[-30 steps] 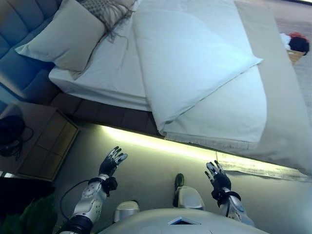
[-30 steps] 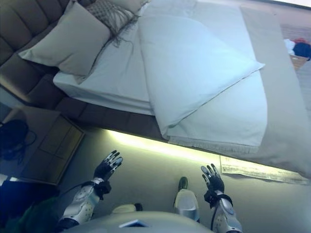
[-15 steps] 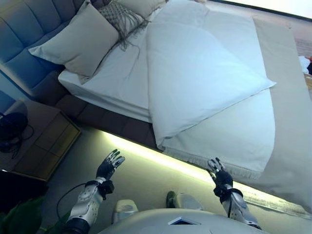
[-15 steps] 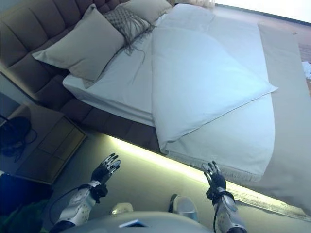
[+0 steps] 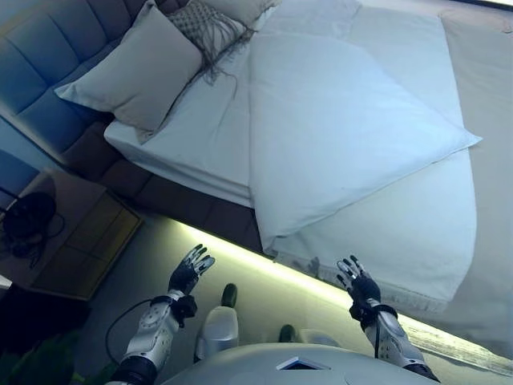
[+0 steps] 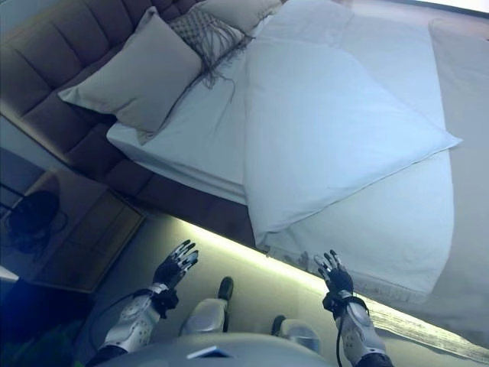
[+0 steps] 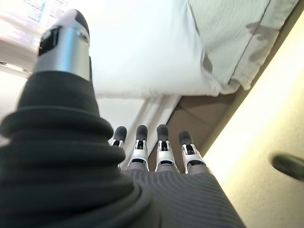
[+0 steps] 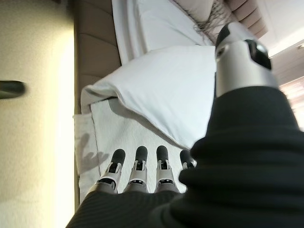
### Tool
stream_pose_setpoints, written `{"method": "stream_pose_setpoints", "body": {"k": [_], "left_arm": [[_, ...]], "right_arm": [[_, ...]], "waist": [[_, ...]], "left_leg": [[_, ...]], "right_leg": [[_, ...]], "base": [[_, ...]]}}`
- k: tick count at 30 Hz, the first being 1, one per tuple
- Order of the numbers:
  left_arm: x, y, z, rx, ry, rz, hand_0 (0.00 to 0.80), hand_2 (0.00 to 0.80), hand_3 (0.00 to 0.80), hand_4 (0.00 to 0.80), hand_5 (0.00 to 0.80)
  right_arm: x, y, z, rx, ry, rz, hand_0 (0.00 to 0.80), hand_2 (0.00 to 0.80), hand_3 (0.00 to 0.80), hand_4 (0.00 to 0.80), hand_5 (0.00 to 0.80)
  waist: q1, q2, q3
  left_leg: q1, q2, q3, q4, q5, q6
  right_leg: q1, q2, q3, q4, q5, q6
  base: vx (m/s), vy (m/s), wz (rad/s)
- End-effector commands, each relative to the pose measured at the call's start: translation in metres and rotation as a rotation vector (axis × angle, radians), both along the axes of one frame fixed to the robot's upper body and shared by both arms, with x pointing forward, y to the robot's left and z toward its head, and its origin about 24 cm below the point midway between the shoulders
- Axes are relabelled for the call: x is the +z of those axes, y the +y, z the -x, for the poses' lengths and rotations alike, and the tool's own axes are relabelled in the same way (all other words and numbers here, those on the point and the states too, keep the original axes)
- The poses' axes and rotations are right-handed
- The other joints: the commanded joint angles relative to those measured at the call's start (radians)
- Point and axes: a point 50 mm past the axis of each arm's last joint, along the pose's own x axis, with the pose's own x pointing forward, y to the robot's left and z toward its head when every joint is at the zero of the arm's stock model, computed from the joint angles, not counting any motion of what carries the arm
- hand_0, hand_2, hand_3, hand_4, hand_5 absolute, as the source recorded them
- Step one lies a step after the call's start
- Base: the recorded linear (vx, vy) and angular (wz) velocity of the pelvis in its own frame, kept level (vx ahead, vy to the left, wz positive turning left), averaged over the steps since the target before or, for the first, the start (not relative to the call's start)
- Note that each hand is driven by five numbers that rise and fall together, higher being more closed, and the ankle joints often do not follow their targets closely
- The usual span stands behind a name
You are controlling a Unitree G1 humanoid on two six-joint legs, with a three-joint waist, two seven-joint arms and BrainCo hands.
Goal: Make the bed neatly
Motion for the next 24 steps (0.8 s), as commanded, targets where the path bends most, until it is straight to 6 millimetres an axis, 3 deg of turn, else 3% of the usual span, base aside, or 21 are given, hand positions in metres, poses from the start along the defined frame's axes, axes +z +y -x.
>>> {"method": "stream_pose_setpoints", "body": {"k": [1, 3, 5, 7, 9, 14, 16, 19, 21, 24], "left_arm": [[0.02, 0.011, -0.015, 0.022, -0.141, -0.006, 0.0, 0.0, 0.0, 0.0, 0.0], [0.023, 0.014, -0.018, 0.039, -0.155, -0.006, 0.0, 0.0, 0.0, 0.0, 0.0], [0.026, 0.018, -0.02, 0.042, -0.156, -0.021, 0.0, 0.0, 0.0, 0.0, 0.0], [0.029, 0.019, -0.023, 0.024, -0.164, -0.03, 0.0, 0.0, 0.0, 0.0, 0.0], [0.033, 0.018, -0.025, 0.007, -0.178, -0.041, 0.0, 0.0, 0.0, 0.0, 0.0], [0.036, 0.017, -0.03, 0.0, -0.187, -0.067, 0.0, 0.0, 0.0, 0.0, 0.0], [0.035, 0.013, -0.033, -0.016, -0.186, -0.079, 0.0, 0.0, 0.0, 0.0, 0.0], [0.037, 0.008, -0.035, -0.045, -0.191, -0.071, 0.0, 0.0, 0.0, 0.0, 0.0], [0.039, 0.005, -0.035, -0.047, -0.196, -0.062, 0.0, 0.0, 0.0, 0.0, 0.0], [0.042, 0.004, -0.034, -0.033, -0.2, -0.06, 0.0, 0.0, 0.0, 0.0, 0.0]], "right_arm": [[0.009, 0.008, -0.007, 0.018, -0.075, -0.034, 0.0, 0.0, 0.0, 0.0, 0.0], [0.005, 0.011, -0.005, 0.024, -0.069, -0.031, 0.0, 0.0, 0.0, 0.0, 0.0], [0.003, 0.013, 0.0, -0.009, -0.059, -0.036, 0.0, 0.0, 0.0, 0.0, 0.0], [0.003, 0.016, 0.0, -0.036, -0.063, -0.049, 0.0, 0.0, 0.0, 0.0, 0.0], [0.006, 0.021, 0.0, -0.041, -0.081, -0.055, 0.0, 0.0, 0.0, 0.0, 0.0], [0.005, 0.028, -0.004, -0.061, -0.1, -0.067, 0.0, 0.0, 0.0, 0.0, 0.0], [0.005, 0.031, -0.009, -0.078, -0.11, -0.068, 0.0, 0.0, 0.0, 0.0, 0.0], [0.008, 0.034, -0.011, -0.087, -0.121, -0.066, 0.0, 0.0, 0.0, 0.0, 0.0], [0.009, 0.034, -0.01, -0.079, -0.119, -0.062, 0.0, 0.0, 0.0, 0.0, 0.0], [0.008, 0.028, -0.009, -0.079, -0.117, -0.062, 0.0, 0.0, 0.0, 0.0, 0.0]], "waist": [[0.024, -0.018, -0.026], [0.023, -0.021, -0.029], [0.025, -0.027, -0.035], [0.029, -0.045, -0.051], [0.032, -0.056, -0.066], [0.052, -0.061, -0.1], [0.061, -0.056, -0.111], [0.049, -0.037, -0.107], [0.04, -0.032, -0.097], [0.025, -0.03, -0.072]], "left_leg": [[-0.086, 0.009, 0.04, -0.09, 0.258, -0.009], [-0.062, 0.002, 0.061, -0.082, 0.195, 0.003], [-0.039, -0.014, 0.079, -0.046, 0.173, 0.019], [-0.035, -0.049, 0.083, -0.001, 0.148, 0.052], [-0.018, -0.08, 0.092, 0.023, 0.116, 0.087], [0.002, -0.143, 0.086, 0.046, 0.072, 0.138], [0.011, -0.172, 0.086, 0.058, 0.049, 0.166], [0.057, -0.197, 0.085, 0.085, 0.001, 0.199], [0.084, -0.198, 0.096, 0.1, -0.02, 0.202], [0.139, -0.187, 0.102, 0.103, -0.05, 0.189]], "right_leg": [[0.04, -0.015, 0.029, 0.068, -0.021, 0.041], [0.05, -0.047, 0.026, 0.099, -0.037, 0.063], [0.074, -0.085, 0.017, 0.128, -0.045, 0.085], [0.064, -0.135, -0.001, 0.176, 0.022, 0.126], [0.038, -0.179, -0.015, 0.245, 0.089, 0.143], [0.042, -0.235, -0.025, 0.318, 0.199, 0.143], [0.029, -0.263, -0.025, 0.451, 0.27, 0.151], [-0.115, -0.292, -0.007, 0.697, 0.303, 0.138], [-0.179, -0.301, -0.022, 0.679, 0.283, 0.116], [-0.254, -0.284, -0.055, 0.478, 0.246, 0.091]], "base": [[0.382, 0.102, -0.39], [0.442, 0.135, -0.56], [0.474, 0.169, -0.58], [0.4, 0.165, -0.25], [0.356, 0.172, -0.12], [0.309, 0.154, -0.03], [0.231, 0.197, 0.05], [0.233, 0.262, 0.18], [0.17, 0.098, 0.33], [0.185, -0.07, -0.08]]}}
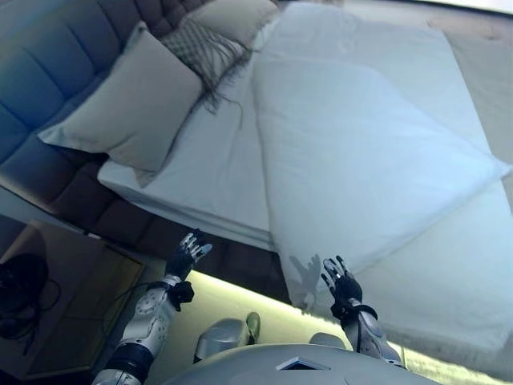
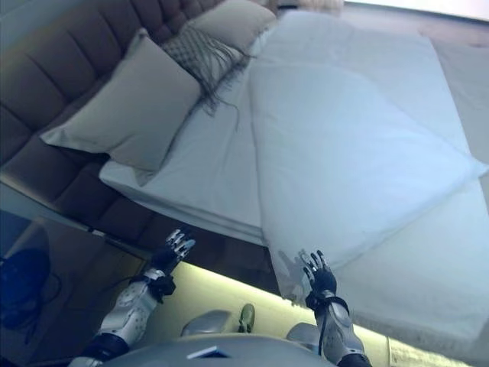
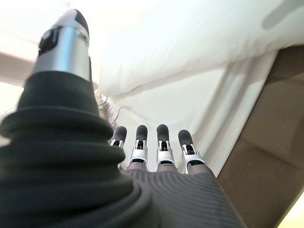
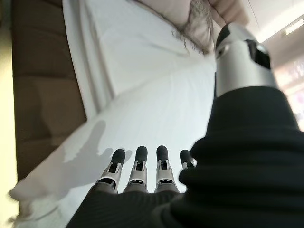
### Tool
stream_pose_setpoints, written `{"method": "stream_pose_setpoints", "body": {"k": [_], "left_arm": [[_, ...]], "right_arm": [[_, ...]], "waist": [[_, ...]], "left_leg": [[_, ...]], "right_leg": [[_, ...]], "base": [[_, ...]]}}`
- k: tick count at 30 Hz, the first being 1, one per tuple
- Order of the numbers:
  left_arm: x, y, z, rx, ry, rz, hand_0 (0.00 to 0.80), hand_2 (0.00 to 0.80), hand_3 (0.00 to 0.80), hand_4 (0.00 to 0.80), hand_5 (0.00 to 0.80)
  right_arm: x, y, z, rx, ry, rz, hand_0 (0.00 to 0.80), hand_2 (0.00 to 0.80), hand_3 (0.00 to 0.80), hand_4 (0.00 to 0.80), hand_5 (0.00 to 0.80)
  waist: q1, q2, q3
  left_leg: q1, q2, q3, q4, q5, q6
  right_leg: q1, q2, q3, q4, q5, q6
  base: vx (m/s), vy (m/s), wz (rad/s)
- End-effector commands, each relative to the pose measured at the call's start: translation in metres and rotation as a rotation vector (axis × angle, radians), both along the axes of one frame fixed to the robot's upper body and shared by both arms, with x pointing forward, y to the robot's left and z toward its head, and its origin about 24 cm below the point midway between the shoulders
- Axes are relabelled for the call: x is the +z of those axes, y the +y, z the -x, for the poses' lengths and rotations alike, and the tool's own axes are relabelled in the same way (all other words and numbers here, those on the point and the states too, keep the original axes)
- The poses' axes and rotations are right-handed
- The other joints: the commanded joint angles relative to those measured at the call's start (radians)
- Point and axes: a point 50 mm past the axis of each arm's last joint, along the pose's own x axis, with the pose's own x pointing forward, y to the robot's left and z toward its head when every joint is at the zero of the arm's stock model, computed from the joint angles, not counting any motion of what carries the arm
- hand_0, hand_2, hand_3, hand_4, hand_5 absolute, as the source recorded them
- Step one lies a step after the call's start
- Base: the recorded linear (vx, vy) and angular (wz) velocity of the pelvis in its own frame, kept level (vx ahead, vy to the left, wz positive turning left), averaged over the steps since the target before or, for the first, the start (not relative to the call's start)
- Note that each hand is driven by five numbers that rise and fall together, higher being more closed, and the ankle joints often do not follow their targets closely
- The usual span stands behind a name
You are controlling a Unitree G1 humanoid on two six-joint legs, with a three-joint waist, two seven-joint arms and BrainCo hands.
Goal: Make the bed neatly
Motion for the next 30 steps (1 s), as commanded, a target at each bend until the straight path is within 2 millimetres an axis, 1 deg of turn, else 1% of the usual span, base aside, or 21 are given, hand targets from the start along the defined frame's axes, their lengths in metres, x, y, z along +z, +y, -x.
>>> {"method": "stream_pose_setpoints", "body": {"k": [1, 3, 5, 8, 10, 12, 13, 14, 15, 18, 20, 21, 22, 23, 24, 25, 26, 27, 28, 30], "left_arm": [[0.019, -0.003, -0.01, -0.006, -0.099, -0.008, 0.0, 0.0, 0.0, 0.0, 0.0], [0.02, 0.002, -0.012, 0.021, -0.105, -0.018, 0.0, 0.0, 0.0, 0.0, 0.0], [0.023, 0.009, -0.012, 0.043, -0.115, -0.023, 0.0, 0.0, 0.0, 0.0, 0.0], [0.022, 0.017, -0.006, 0.061, -0.109, -0.041, 0.0, 0.0, 0.0, 0.0, 0.0], [0.02, 0.023, -0.004, 0.069, -0.106, -0.061, 0.0, 0.0, 0.0, 0.0, 0.0], [0.021, 0.027, -0.004, 0.077, -0.116, -0.074, 0.0, 0.0, 0.0, 0.0, 0.0], [0.023, 0.03, -0.004, 0.078, -0.129, -0.098, 0.0, 0.0, 0.0, 0.0, 0.0], [0.024, 0.03, -0.004, 0.072, -0.138, -0.115, 0.0, 0.0, 0.0, 0.0, 0.0], [0.027, 0.031, -0.007, 0.058, -0.158, -0.154, 0.0, 0.0, 0.0, 0.0, 0.0], [0.03, 0.031, -0.015, 0.026, -0.18, -0.281, 0.0, 0.0, 0.0, 0.0, 0.0], [0.033, 0.032, -0.024, -0.004, -0.209, -0.403, 0.0, 0.0, 0.0, 0.0, 0.0], [0.034, 0.03, -0.028, -0.018, -0.222, -0.458, 0.0, 0.0, 0.0, 0.0, 0.0], [0.036, 0.027, -0.033, -0.038, -0.23, -0.503, 0.0, 0.0, 0.0, 0.0, 0.0], [0.037, 0.023, -0.037, -0.043, -0.241, -0.525, 0.0, 0.0, 0.0, 0.0, 0.0], [0.038, 0.017, -0.042, -0.059, -0.26, -0.563, 0.0, 0.0, 0.0, 0.0, 0.0], [0.04, 0.006, -0.052, -0.08, -0.302, -0.598, 0.0, 0.0, 0.0, 0.0, 0.0], [0.044, -0.005, -0.064, -0.095, -0.341, -0.628, 0.0, 0.0, 0.0, 0.0, 0.0], [0.048, -0.014, -0.074, -0.098, -0.375, -0.649, 0.0, 0.0, 0.0, 0.0, 0.0], [0.056, -0.027, -0.089, -0.102, -0.428, -0.662, 0.0, 0.0, 0.0, 0.0, 0.0], [0.069, -0.044, -0.107, -0.104, -0.507, -0.671, 0.0, 0.0, 0.0, 0.0, 0.0]], "right_arm": [[0.011, -0.016, -0.007, -0.034, -0.087, 0.028, 0.0, 0.0, 0.0, 0.0, 0.0], [0.01, -0.023, -0.011, -0.022, -0.084, 0.024, 0.0, 0.0, 0.0, 0.0, 0.0], [0.01, -0.026, -0.016, -0.011, -0.086, 0.015, 0.0, 0.0, 0.0, 0.0, 0.0], [0.007, -0.026, -0.017, -0.006, -0.084, 0.004, 0.0, 0.0, 0.0, 0.0, 0.0], [0.007, -0.025, -0.017, 0.006, -0.08, -0.001, 0.0, 0.0, 0.0, 0.0, 0.0], [0.007, -0.023, -0.019, 0.025, -0.085, -0.008, 0.0, 0.0, 0.0, 0.0, 0.0], [0.008, -0.021, -0.02, 0.045, -0.087, -0.011, 0.0, 0.0, 0.0, 0.0, 0.0], [0.008, -0.019, -0.02, 0.054, -0.089, -0.011, 0.0, 0.0, 0.0, 0.0, 0.0], [0.009, -0.017, -0.021, 0.071, -0.087, -0.009, 0.0, 0.0, 0.0, 0.0, 0.0], [0.008, -0.018, -0.022, 0.079, -0.075, -0.001, 0.0, 0.0, 0.0, 0.0, 0.0], [0.008, -0.021, -0.021, 0.082, -0.062, 0.008, 0.0, 0.0, 0.0, 0.0, 0.0], [0.007, -0.023, -0.021, 0.084, -0.047, 0.019, 0.0, 0.0, 0.0, 0.0, 0.0], [0.006, -0.027, -0.022, 0.091, -0.03, 0.032, 0.0, 0.0, 0.0, 0.0, 0.0], [0.006, -0.029, -0.023, 0.094, -0.02, 0.041, 0.0, 0.0, 0.0, 0.0, 0.0], [0.005, -0.031, -0.025, 0.091, -0.006, 0.055, 0.0, 0.0, 0.0, 0.0, 0.0], [0.005, -0.034, -0.03, 0.08, -0.003, 0.075, 0.0, 0.0, 0.0, 0.0, 0.0], [0.005, -0.037, -0.037, 0.07, -0.007, 0.093, 0.0, 0.0, 0.0, 0.0, 0.0], [0.006, -0.042, -0.043, 0.058, -0.007, 0.113, 0.0, 0.0, 0.0, 0.0, 0.0], [0.009, -0.049, -0.055, 0.039, -0.011, 0.149, 0.0, 0.0, 0.0, 0.0, 0.0], [0.012, -0.062, -0.07, 0.004, -0.022, 0.19, 0.0, 0.0, 0.0, 0.0, 0.0]], "waist": [[-0.015, -0.013, 0.002], [-0.027, -0.027, 0.012], [-0.027, -0.04, 0.018], [-0.014, -0.053, 0.017], [-0.013, -0.061, 0.013], [-0.011, -0.068, 0.011], [-0.01, -0.07, 0.009], [-0.01, -0.071, 0.009], [-0.014, -0.073, 0.006], [-0.034, -0.073, 0.002], [-0.064, -0.07, 0.003], [-0.075, -0.068, 0.007], [-0.083, -0.065, 0.018], [-0.088, -0.06, 0.026], [-0.091, -0.05, 0.033], [-0.089, -0.03, 0.046], [-0.085, -0.014, 0.059], [-0.084, -0.001, 0.075], [-0.088, 0.011, 0.098], [-0.094, 0.027, 0.129]], "left_leg": [[-0.027, 0.006, -0.034, 0.008, 0.021, -0.012], [-0.008, 0.021, -0.019, 0.005, 0.0, -0.028], [0.012, 0.035, -0.004, -0.002, -0.017, -0.044], [0.025, 0.051, -0.009, -0.005, -0.029, -0.06], [0.034, 0.063, -0.003, -0.004, -0.041, -0.067], [0.043, 0.076, 0.011, -0.003, -0.053, -0.075], [0.053, 0.089, 0.025, -0.006, -0.061, -0.08], [0.056, 0.096, 0.03, -0.007, -0.062, -0.083], [0.058, 0.107, 0.037, -0.007, -0.064, -0.089], [0.058, 0.138, 0.045, 0.013, -0.065, -0.101], [0.054, 0.172, 0.052, 0.06, -0.055, -0.115], [0.044, 0.182, 0.05, 0.105, -0.046, -0.12], [0.015, 0.191, 0.043, 0.175, -0.009, -0.128], [-0.003, 0.202, 0.041, 0.19, 0.012, -0.133], [-0.016, 0.214, 0.033, 0.167, 0.034, -0.139], [-0.034, 0.232, 0.002, 0.103, 0.089, -0.157], [-0.074, 0.239, -0.034, 0.055, 0.143, -0.173], [-0.109, 0.253, -0.054, 0.036, 0.184, -0.187], [-0.143, 0.267, -0.053, 0.027, 0.189, -0.195], [-0.153, 0.267, -0.026, -0.003, 0.144, -0.197]], "right_leg": [[0.013, 0.021, -0.04, -0.297, 0.206, 0.001], [0.005, 0.022, -0.04, -0.432, 0.237, 0.017], [0.013, 0.014, -0.033, -0.511, 0.271, 0.041], [0.043, 0.013, -0.031, -0.586, 0.29, 0.066], [0.052, 0.014, -0.043, -0.628, 0.296, 0.076], [0.052, 0.019, -0.065, -0.66, 0.294, 0.081], [0.05, 0.025, -0.081, -0.675, 0.281, 0.082], [0.052, 0.03, -0.084, -0.682, 0.274, 0.082], [0.057, 0.043, -0.086, -0.701, 0.258, 0.085], [0.059, 0.073, -0.074, -0.698, 0.228, 0.083], [0.048, 0.101, -0.061, -0.681, 0.194, 0.07], [0.043, 0.112, -0.055, -0.671, 0.183, 0.06], [0.047, 0.127, -0.047, -0.663, 0.172, 0.047], [0.05, 0.137, -0.044, -0.66, 0.168, 0.04], [0.046, 0.145, -0.046, -0.654, 0.164, 0.034], [0.039, 0.153, -0.047, -0.643, 0.154, 0.034], [0.028, 0.152, -0.045, -0.639, 0.145, 0.036], [0.019, 0.149, -0.04, -0.634, 0.131, 0.034], [0.001, 0.133, -0.039, -0.626, 0.116, 0.032], [-0.046, 0.098, -0.049, -0.609, 0.115, 0.043]], "base": [[0.181, -0.147, -0.09], [0.146, -0.151, -0.1], [0.147, -0.17, -0.12], [0.16, -0.202, -0.11], [0.142, -0.232, -0.02], [0.117, -0.231, -0.1], [0.088, -0.207, -0.1], [0.11, -0.285, -0.12], [0.096, -0.251, -0.13], [0.106, -0.303, -0.18], [0.069, -0.242, -0.1], [0.071, -0.209, -0.05], [0.062, -0.175, -0.02], [0.036, -0.12, -0.03], [-0.032, -0.007, -0.07], [-0.094, 0.094, -0.05], [-0.124, 0.16, -0.06], [-0.229, 0.194, -0.05], [-0.261, 0.168, -0.17], [-0.259, 0.162, -0.41]]}}
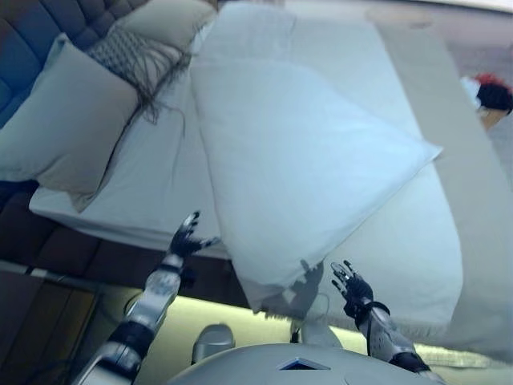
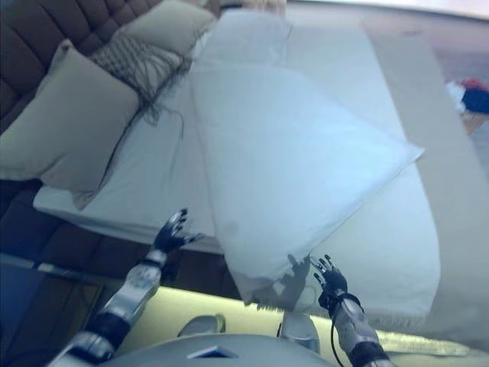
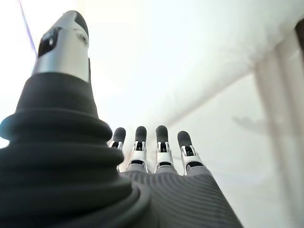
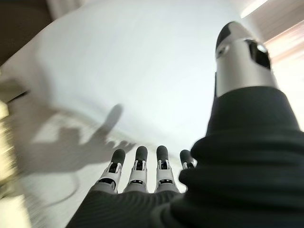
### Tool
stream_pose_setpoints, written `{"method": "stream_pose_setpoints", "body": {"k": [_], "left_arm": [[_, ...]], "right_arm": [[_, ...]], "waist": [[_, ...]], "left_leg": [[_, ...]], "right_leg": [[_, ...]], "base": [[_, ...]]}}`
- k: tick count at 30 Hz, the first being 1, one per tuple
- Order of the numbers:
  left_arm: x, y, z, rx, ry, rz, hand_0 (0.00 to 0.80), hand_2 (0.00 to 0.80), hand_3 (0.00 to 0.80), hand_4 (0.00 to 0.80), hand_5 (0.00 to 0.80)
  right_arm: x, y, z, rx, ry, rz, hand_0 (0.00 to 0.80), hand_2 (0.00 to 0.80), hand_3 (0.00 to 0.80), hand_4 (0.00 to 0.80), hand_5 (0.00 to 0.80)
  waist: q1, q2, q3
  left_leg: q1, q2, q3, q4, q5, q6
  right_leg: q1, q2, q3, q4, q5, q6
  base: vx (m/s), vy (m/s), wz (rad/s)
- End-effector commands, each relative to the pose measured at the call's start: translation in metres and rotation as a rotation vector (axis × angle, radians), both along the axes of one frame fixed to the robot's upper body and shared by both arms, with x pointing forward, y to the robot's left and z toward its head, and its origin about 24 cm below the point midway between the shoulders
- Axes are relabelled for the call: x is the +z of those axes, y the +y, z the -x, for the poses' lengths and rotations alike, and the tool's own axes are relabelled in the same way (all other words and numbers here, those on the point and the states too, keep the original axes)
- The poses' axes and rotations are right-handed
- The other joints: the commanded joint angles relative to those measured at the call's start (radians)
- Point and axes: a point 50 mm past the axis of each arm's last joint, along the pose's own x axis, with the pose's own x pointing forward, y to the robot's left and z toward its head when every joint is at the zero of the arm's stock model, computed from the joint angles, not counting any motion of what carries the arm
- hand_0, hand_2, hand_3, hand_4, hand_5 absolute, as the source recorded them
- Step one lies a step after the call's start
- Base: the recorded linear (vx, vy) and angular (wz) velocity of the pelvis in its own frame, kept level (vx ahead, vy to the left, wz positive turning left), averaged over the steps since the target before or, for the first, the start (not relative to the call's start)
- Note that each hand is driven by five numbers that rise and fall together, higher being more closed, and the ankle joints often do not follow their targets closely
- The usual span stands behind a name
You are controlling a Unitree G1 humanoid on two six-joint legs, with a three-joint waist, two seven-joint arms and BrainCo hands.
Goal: Make the bed neatly
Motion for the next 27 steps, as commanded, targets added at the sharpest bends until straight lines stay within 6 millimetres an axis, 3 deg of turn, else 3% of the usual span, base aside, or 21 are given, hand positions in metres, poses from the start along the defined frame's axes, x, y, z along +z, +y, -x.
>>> {"method": "stream_pose_setpoints", "body": {"k": [1, 4, 7, 21, 27], "left_arm": [[0.043, -0.021, -0.041, 0.004, -0.267, -0.014, 0.0, 0.0, 0.0, 0.0, 0.0], [0.061, -0.036, -0.051, -0.015, -0.372, -0.029, 0.0, 0.0, 0.0, 0.0, 0.0], [0.079, -0.045, -0.059, 0.016, -0.5, -0.109, 0.0, 0.0, 0.0, 0.0, 0.0], [0.147, -0.056, -0.093, 0.246, -0.896, -0.533, 0.0, 0.0, 0.0, 0.0, 0.0], [0.174, -0.07, -0.11, 0.227, -0.95, -0.621, 0.0, 0.0, 0.0, 0.0, 0.0]], "right_arm": [[0.026, -0.016, -0.048, -0.052, -0.159, 0.074, 0.0, 0.0, 0.0, 0.0, 0.0], [0.029, -0.026, -0.055, -0.111, -0.163, 0.107, 0.0, 0.0, 0.0, 0.0, 0.0], [0.033, -0.032, -0.061, -0.138, -0.171, 0.13, 0.0, 0.0, 0.0, 0.0, 0.0], [0.028, -0.036, -0.043, -0.254, -0.193, 0.037, 0.0, 0.0, 0.0, 0.0, 0.0], [0.04, -0.038, -0.055, -0.242, -0.251, 0.032, 0.0, 0.0, 0.0, 0.0, 0.0]], "waist": [[-0.035, 0.034, 0.084], [-0.049, 0.04, 0.132], [-0.065, 0.038, 0.18], [-0.158, -0.019, 0.339], [-0.205, -0.015, 0.399]], "left_leg": [[-0.087, 0.06, -0.054, -0.1, 0.198, -0.015], [-0.159, 0.032, -0.031, -0.055, 0.166, -0.016], [-0.228, 0.02, -0.017, -0.011, 0.155, -0.017], [-0.433, 0.02, -0.032, 0.147, 0.106, -0.01], [-0.478, 0.016, -0.017, 0.171, 0.113, -0.011]], "right_leg": [[-0.041, -0.088, -0.005, 0.081, -0.022, 0.07], [-0.14, -0.136, 0.021, 0.132, 0.002, 0.101], [-0.223, -0.15, 0.054, 0.166, 0.016, 0.117], [-0.44, -0.093, 0.15, 0.303, -0.013, 0.111], [-0.492, -0.081, 0.179, 0.322, -0.006, 0.101]], "base": [[-0.16, 0.168, -0.6], [-0.12, 0.105, -0.37], [-0.114, 0.026, -0.09], [-0.027, -0.056, -0.12], [-0.031, 0.016, -0.08]]}}
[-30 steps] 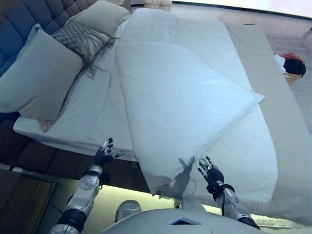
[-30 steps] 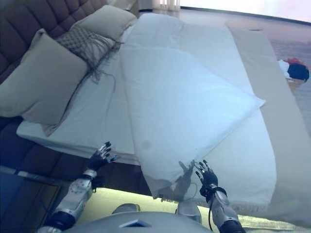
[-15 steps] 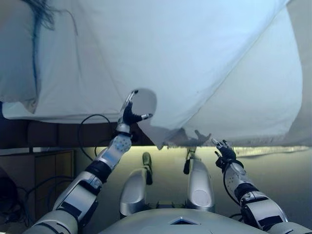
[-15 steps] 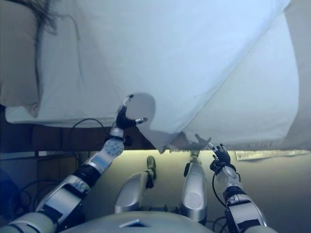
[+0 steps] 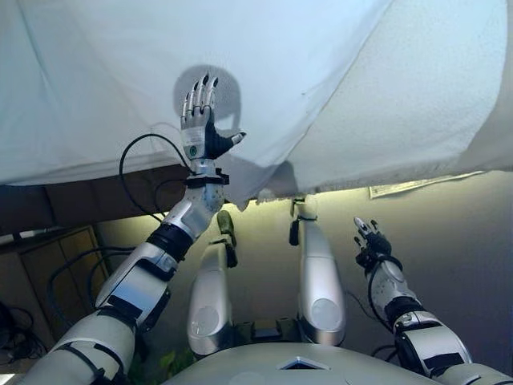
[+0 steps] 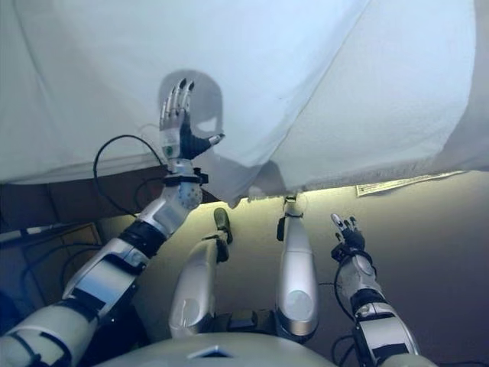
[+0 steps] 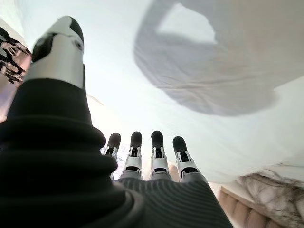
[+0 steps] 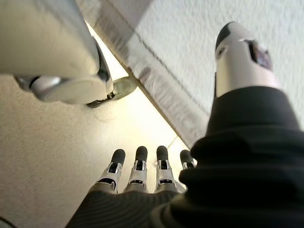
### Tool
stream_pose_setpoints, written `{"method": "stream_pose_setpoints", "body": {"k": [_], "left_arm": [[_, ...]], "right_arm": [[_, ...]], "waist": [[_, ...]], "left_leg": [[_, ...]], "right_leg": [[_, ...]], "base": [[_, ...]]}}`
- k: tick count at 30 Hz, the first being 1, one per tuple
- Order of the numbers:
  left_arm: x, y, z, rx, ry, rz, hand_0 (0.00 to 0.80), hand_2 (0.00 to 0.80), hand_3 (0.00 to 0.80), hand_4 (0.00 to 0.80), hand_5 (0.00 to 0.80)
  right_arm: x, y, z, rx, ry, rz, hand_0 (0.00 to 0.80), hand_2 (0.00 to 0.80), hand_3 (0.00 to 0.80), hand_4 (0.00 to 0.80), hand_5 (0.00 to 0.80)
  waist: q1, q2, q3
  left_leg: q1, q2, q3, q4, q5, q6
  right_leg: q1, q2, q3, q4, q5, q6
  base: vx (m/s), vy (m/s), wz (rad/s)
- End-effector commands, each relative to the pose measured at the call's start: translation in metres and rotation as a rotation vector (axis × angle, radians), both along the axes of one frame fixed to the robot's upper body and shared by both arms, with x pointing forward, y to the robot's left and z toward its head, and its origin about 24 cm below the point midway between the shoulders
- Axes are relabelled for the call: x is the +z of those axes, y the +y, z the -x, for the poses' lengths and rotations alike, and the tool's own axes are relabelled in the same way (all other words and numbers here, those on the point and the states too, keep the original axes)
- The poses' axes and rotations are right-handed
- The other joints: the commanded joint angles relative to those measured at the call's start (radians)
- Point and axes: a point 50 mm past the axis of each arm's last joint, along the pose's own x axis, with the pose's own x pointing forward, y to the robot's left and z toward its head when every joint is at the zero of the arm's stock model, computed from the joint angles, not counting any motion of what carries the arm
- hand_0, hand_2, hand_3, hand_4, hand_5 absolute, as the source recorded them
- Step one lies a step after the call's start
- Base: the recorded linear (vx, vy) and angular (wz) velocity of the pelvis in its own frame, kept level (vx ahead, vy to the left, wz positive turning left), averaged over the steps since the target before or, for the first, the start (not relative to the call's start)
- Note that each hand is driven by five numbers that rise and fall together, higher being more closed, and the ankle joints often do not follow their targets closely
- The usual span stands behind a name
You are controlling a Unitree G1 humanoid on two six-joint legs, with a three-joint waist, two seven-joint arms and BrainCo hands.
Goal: Make the bed neatly
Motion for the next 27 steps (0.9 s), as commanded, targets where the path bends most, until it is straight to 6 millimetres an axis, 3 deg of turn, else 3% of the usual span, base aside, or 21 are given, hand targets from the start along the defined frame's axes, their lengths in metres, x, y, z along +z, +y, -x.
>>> {"method": "stream_pose_setpoints", "body": {"k": [1, 11, 15, 16, 20, 27], "left_arm": [[0.027, -0.008, -0.012, 0.01, -0.086, -0.066, 0.0, 0.0, 0.0, 0.0, 0.0], [0.036, 0.0, -0.021, 0.072, -0.133, -0.08, 0.0, 0.0, 0.0, 0.0, 0.0], [0.045, 0.009, -0.021, 0.122, -0.201, -0.106, 0.0, 0.0, 0.0, 0.0, 0.0], [0.043, 0.012, -0.02, 0.135, -0.2, -0.119, 0.0, 0.0, 0.0, 0.0, 0.0], [0.05, 0.028, -0.023, 0.176, -0.2, -0.157, 0.0, 0.0, 0.0, 0.0, 0.0], [0.05, 0.039, -0.026, 0.195, -0.162, -0.131, 0.0, 0.0, 0.0, 0.0, 0.0]], "right_arm": [[0.009, -0.008, 0.003, -0.008, -0.069, 0.012, 0.0, 0.0, 0.0, 0.0, 0.0], [0.04, 0.004, -0.019, 0.045, -0.223, 0.045, 0.0, 0.0, 0.0, 0.0, 0.0], [0.051, 0.005, -0.019, 0.065, -0.288, 0.043, 0.0, 0.0, 0.0, 0.0, 0.0], [0.051, 0.005, -0.014, 0.067, -0.291, 0.039, 0.0, 0.0, 0.0, 0.0, 0.0], [0.051, 0.0, -0.007, 0.058, -0.307, 0.009, 0.0, 0.0, 0.0, 0.0, 0.0], [0.046, -0.004, 0.001, 0.056, -0.301, -0.003, 0.0, 0.0, 0.0, 0.0, 0.0]], "waist": [[-0.039, 0.012, 0.025], [-0.089, -0.003, 0.025], [-0.098, -0.018, 0.025], [-0.098, -0.02, 0.025], [-0.098, -0.031, 0.025], [-0.095, -0.033, 0.025]], "left_leg": [[-0.097, 0.046, -0.073, -0.013, 0.132, -0.002], [-0.223, 0.059, -0.035, 0.027, 0.14, -0.004], [-0.327, 0.07, -0.038, 0.169, 0.082, 0.016], [-0.327, 0.073, -0.046, 0.215, 0.033, 0.016], [-0.429, 0.069, -0.06, 0.408, -0.061, 0.057], [-0.519, 0.057, -0.07, 0.559, -0.133, 0.096]], "right_leg": [[-0.011, -0.047, 0.057, 0.106, -0.068, 0.115], [-0.142, -0.041, 0.079, 0.115, -0.047, 0.106], [-0.232, -0.03, 0.099, 0.229, -0.089, 0.087], [-0.229, -0.025, 0.102, 0.274, -0.134, 0.088], [-0.304, -0.015, 0.119, 0.428, -0.192, 0.064], [-0.388, 0.002, 0.142, 0.561, -0.236, 0.041]], "base": [[-0.004, 0.011, -0.1], [-0.015, 0.045, -0.12], [-0.025, 0.033, -0.1], [0.054, 0.027, -0.1], [0.017, 0.006, -0.01], [-0.002, 0.014, -0.03]]}}
